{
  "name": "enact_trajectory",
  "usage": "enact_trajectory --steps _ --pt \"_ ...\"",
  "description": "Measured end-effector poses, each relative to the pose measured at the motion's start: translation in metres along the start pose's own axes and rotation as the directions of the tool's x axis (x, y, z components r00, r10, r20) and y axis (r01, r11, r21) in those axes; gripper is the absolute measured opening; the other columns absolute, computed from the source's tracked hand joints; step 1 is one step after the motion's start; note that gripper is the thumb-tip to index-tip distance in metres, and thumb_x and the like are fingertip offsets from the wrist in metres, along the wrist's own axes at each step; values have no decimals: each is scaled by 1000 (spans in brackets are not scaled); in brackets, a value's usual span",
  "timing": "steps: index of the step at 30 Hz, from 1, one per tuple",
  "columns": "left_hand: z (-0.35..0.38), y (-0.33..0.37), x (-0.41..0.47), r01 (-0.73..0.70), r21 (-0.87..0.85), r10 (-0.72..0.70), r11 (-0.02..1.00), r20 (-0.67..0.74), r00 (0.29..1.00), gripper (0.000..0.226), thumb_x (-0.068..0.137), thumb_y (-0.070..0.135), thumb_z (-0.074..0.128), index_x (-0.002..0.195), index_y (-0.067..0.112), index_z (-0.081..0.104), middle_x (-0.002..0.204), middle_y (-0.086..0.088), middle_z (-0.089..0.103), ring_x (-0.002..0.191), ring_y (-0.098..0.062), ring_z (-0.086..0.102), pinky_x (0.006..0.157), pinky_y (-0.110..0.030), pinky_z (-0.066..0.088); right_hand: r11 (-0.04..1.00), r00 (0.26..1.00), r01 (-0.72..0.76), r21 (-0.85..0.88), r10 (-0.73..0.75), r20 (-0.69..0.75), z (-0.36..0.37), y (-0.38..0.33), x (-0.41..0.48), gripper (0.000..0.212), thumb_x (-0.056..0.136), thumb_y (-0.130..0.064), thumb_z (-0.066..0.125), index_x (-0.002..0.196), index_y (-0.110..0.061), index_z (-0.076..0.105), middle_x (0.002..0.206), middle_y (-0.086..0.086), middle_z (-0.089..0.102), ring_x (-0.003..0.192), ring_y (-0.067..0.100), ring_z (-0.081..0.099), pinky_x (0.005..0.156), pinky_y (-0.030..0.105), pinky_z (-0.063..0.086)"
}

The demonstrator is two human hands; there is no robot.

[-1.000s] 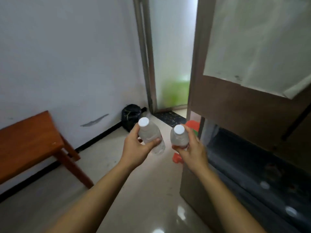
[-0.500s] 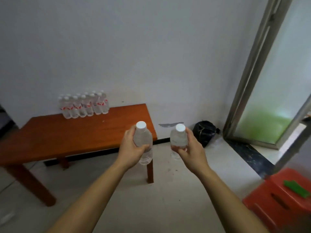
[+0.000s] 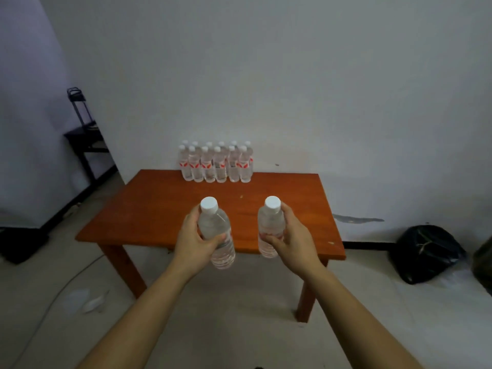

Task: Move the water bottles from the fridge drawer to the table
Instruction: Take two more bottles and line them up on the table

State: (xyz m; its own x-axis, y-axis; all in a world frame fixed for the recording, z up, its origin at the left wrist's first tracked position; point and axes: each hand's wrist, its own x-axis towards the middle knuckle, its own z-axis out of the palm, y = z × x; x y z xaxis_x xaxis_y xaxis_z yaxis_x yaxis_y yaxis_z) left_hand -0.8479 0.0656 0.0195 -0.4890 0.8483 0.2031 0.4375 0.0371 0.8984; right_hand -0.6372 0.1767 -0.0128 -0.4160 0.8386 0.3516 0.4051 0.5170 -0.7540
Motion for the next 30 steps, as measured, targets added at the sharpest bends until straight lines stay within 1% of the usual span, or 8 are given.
enact_trajectory --steps 4,8,13,14,17,19,25,30 --pt "0 -25 88 -1 45 3 999 -52 999 73 71 18 86 132 33 48 126 6 55 116 -12 56 97 -46 52 999 999 35 27 -35 20 44 24 89 83 81 -34 80 147 -41 30 141 -14 54 126 12 54 99 33 51" --pt "-4 -33 173 20 88 -13 996 -78 997 78 73 14 86 135 34 44 129 4 43 119 -12 48 101 -40 48 998 997 42 43 -45 63 74 38 180 83 80 -31 81 146 -41 32 141 -11 54 128 15 54 99 37 52" --pt "-20 -54 266 51 109 -38 993 -124 992 80 72 12 85 140 27 46 126 9 49 118 -14 52 84 -24 48 996 991 85 21 -87 101 113 44 277 83 79 -30 83 145 -38 33 143 -7 54 129 18 54 98 36 52" --pt "-25 -60 281 50 127 -34 991 -126 991 81 72 13 85 140 28 46 125 11 50 118 -15 53 85 -25 49 996 989 92 16 -94 116 121 43 292 83 79 -30 83 145 -37 33 143 -6 54 128 18 54 98 37 53" --pt "-38 -80 327 18 204 10 979 -139 990 81 70 16 87 140 30 48 124 12 53 119 -17 53 97 -43 50 995 982 98 21 -100 160 146 42 335 85 78 -33 83 145 -36 31 140 -3 57 125 19 57 96 41 55" --pt "-45 -95 356 11 212 18 977 -138 990 80 70 15 87 139 29 49 121 11 53 117 -18 53 97 -45 50 996 980 89 17 -91 175 166 45 359 86 78 -36 82 146 -36 30 140 -3 57 126 20 57 96 44 55" --pt "-61 -159 450 -7 174 13 985 -38 999 77 71 11 85 139 24 50 124 5 55 116 -14 53 92 -31 47 998 983 4 -69 9 185 233 58 423 88 77 -38 82 147 -34 30 141 -2 57 122 21 59 94 43 56" --pt "-79 -228 528 -41 187 16 982 133 991 73 69 16 87 134 25 56 120 11 55 116 -17 56 97 -43 51 974 976 -156 -161 178 129 293 63 471 88 74 -33 86 144 -31 34 138 -1 60 122 24 60 95 45 55"
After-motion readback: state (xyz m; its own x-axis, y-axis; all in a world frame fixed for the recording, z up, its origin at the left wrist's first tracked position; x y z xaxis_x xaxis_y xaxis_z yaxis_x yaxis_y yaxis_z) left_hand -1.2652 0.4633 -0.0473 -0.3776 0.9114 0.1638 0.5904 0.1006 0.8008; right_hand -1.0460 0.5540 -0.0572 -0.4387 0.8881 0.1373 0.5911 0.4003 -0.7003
